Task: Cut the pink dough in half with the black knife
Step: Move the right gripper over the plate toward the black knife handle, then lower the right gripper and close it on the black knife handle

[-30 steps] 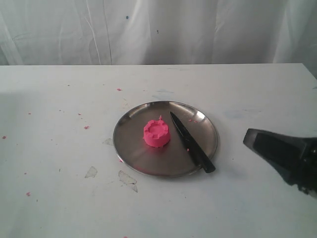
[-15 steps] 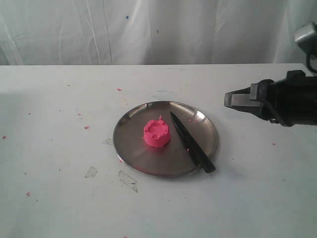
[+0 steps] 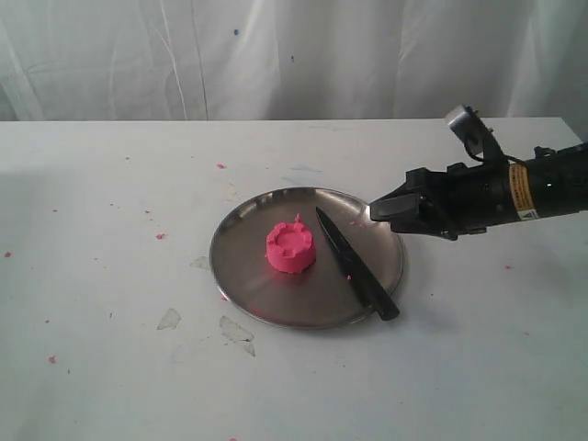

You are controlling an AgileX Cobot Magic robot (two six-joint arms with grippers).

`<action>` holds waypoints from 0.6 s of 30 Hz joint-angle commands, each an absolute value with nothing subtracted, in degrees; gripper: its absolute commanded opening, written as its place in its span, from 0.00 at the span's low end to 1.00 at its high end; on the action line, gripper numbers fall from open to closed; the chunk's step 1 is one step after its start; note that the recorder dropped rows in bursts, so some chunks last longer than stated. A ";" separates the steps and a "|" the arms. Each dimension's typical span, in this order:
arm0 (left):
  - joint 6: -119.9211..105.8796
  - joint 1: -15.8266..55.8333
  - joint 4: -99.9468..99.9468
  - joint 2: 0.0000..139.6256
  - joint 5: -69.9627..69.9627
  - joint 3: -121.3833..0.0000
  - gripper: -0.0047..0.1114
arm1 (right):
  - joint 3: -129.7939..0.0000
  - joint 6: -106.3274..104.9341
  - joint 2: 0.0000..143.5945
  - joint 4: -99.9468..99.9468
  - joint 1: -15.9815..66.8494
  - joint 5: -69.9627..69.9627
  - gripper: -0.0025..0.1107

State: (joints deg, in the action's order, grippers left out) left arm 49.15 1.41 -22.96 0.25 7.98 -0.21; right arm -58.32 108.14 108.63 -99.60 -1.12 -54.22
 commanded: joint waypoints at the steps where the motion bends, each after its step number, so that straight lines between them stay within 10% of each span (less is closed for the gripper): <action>1: 49.14 1.26 -23.12 0.00 7.78 0.00 0.04 | -60.90 106.67 110.97 -99.95 -1.08 -57.04 0.44; 18: 49.14 1.26 -23.12 0.00 7.78 0.00 0.04 | -62.24 106.42 117.11 -99.95 0.58 -59.70 0.44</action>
State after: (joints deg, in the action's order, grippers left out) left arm 49.15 1.41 -22.96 0.25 7.98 -0.21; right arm -62.15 107.29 116.40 -99.69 -0.39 -59.21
